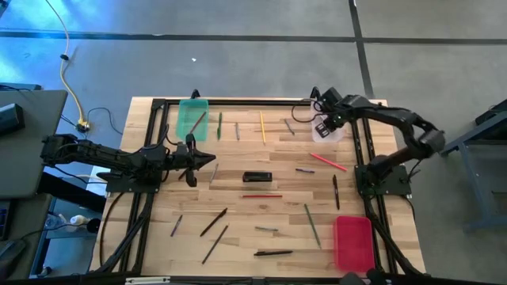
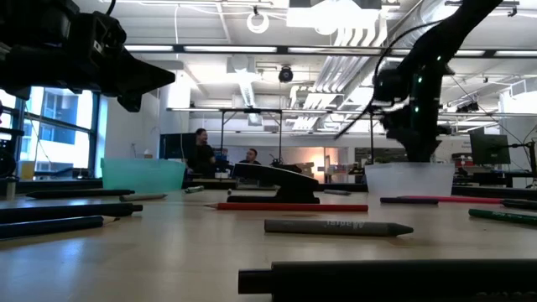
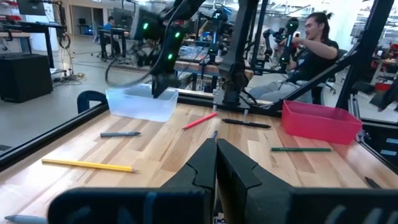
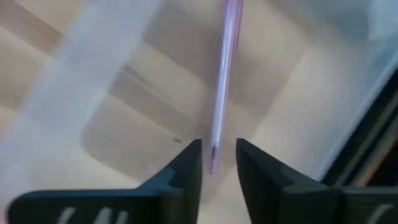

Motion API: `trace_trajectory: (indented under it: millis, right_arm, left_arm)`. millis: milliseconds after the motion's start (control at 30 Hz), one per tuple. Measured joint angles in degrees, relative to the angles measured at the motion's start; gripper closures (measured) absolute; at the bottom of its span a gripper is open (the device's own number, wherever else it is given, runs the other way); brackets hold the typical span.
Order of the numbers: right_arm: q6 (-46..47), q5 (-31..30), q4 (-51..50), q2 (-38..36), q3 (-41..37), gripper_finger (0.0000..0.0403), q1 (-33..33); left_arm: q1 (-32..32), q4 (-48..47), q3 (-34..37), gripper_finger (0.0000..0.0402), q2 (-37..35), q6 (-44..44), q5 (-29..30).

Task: Sort crayons/erasers/pens/pencils in bins
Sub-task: Put the blue crayon into the red bin

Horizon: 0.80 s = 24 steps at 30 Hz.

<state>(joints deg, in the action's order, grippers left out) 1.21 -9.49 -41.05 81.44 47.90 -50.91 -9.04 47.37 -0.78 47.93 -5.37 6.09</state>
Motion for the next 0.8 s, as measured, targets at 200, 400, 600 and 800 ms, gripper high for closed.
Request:
trace_trajectory:
  millis: [200,400,600,800]
  right_arm:
    - [-4.67,11.41,11.32,-11.71,-3.58,0.0396,1.41]
    - [-6.10,26.20,33.63,-23.18,-16.41,0.0396,4.79]
    - [-3.86,30.07,48.50,-31.34,-26.31,0.0400,10.78]
    - [-3.17,28.28,46.32,-35.31,-27.04,0.0402,20.87]
  left_arm:
    - [0.00,0.00,0.00,0.0401,0.01,0.01,0.02]
    - [0.00,-0.96,-0.02,0.0401,0.01,0.02,0.11]
    - [0.00,-1.07,-0.02,0.0401,0.01,0.02,0.25]
    - [0.00,-1.08,-0.02,0.0401,0.01,0.02,0.83]
